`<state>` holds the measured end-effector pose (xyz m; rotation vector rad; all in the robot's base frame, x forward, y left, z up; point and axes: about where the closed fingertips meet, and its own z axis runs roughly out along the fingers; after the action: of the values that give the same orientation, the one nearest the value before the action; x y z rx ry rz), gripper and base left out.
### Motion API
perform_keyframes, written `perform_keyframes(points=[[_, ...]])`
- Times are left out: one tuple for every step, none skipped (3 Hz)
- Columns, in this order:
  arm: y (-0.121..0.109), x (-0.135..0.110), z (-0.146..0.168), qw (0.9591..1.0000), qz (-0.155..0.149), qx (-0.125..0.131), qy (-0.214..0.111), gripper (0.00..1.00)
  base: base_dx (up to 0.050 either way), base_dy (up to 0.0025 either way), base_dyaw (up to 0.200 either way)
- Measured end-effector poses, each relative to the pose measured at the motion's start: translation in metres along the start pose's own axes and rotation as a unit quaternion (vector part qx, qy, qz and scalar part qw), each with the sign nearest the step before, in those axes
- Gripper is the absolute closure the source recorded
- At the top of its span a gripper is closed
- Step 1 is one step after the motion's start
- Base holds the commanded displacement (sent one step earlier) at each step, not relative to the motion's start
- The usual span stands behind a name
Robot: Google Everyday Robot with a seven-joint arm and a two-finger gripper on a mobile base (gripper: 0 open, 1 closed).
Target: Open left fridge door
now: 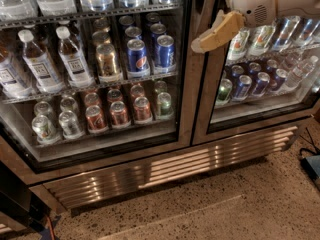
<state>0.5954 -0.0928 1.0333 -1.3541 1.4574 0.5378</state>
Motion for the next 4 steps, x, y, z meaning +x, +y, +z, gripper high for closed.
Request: perform_keyframes(points=[[0.0034, -0.003, 0.0102, 0.9999, -0.003, -0.012, -0.002, 0.0, 0.0, 0.0, 0.0], [0.0057, -0.0032, 0.0145, 0.9997, -0.005, -0.022, -0.004, 0.0, 0.0, 0.0, 0.0], [0.0076, -0.0031, 0.0148, 0.9995, -0.009, -0.03, -0.003, 0.19, 0.0, 0.0, 0.0], [0.0076, -0.0031, 0.0148, 0.9995, -0.009, -0.03, -0.003, 0.58, 0.0, 0.0, 0.0]])
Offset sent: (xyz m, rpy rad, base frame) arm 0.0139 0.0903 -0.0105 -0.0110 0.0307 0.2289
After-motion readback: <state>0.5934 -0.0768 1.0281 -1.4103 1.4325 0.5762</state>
